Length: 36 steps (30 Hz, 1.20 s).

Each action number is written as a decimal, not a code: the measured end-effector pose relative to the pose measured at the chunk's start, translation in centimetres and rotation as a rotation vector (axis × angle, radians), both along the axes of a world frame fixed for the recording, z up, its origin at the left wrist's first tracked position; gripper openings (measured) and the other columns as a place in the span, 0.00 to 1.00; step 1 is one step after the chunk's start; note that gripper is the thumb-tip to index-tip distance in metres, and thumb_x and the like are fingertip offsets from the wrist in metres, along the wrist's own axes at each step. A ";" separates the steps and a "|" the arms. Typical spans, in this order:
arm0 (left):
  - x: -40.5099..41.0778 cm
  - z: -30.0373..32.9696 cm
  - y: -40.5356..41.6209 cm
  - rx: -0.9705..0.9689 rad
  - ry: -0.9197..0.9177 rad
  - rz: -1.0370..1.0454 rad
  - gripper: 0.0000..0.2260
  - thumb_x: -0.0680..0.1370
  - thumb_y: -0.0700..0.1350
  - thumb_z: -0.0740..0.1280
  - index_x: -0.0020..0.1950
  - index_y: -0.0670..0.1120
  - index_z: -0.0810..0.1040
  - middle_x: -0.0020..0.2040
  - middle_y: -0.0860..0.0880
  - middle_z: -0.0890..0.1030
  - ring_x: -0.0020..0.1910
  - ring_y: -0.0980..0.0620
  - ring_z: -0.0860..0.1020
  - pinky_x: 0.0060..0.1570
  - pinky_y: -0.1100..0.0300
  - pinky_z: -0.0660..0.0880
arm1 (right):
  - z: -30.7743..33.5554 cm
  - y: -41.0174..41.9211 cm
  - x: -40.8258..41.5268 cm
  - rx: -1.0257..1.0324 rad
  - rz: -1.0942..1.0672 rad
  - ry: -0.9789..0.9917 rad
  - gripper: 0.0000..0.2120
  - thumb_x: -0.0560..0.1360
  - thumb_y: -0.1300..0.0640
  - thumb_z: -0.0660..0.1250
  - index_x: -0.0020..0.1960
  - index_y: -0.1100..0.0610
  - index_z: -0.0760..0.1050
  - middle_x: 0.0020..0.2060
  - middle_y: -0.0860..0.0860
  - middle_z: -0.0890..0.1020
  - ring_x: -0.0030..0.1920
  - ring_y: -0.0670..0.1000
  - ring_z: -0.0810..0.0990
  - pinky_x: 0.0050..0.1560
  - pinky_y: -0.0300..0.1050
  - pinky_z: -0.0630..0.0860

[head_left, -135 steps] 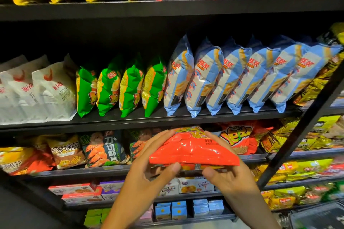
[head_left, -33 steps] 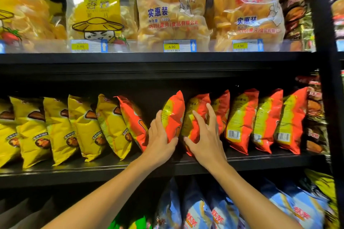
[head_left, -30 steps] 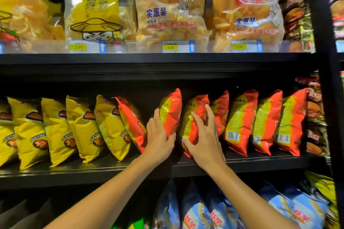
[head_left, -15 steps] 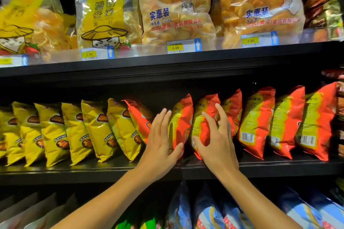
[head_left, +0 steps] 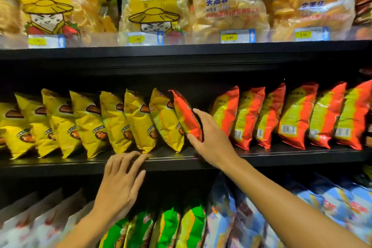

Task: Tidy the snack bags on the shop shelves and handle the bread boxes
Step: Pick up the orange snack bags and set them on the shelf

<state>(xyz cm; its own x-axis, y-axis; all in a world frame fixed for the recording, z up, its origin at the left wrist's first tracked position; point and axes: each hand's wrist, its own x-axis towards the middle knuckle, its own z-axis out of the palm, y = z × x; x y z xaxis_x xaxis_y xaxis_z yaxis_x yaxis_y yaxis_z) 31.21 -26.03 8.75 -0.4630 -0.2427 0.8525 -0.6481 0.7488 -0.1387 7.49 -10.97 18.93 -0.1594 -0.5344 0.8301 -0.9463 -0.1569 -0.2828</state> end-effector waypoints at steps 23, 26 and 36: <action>2.3 1.0 8.0 0.364 0.225 -0.682 0.28 0.82 0.59 0.60 0.82 0.57 0.61 0.80 0.58 0.60 0.80 0.56 0.57 0.77 0.57 0.55 | -3.8 9.7 10.8 -0.424 -0.299 -0.079 0.35 0.70 0.62 0.76 0.74 0.43 0.73 0.60 0.43 0.82 0.61 0.49 0.80 0.59 0.49 0.78; 3.3 0.2 14.2 0.697 0.329 -0.985 0.32 0.80 0.65 0.62 0.82 0.63 0.56 0.79 0.65 0.61 0.80 0.61 0.58 0.76 0.58 0.58 | -8.0 11.6 13.3 -0.428 -0.231 -0.030 0.34 0.69 0.65 0.76 0.73 0.48 0.75 0.63 0.42 0.80 0.66 0.48 0.78 0.65 0.44 0.75; 6.4 -9.8 22.0 1.269 0.819 -1.117 0.21 0.79 0.52 0.72 0.69 0.48 0.72 0.59 0.60 0.84 0.60 0.62 0.81 0.58 0.66 0.76 | -24.7 13.9 21.8 -0.152 -0.080 -0.037 0.32 0.69 0.64 0.76 0.72 0.56 0.76 0.75 0.54 0.70 0.75 0.59 0.69 0.74 0.54 0.68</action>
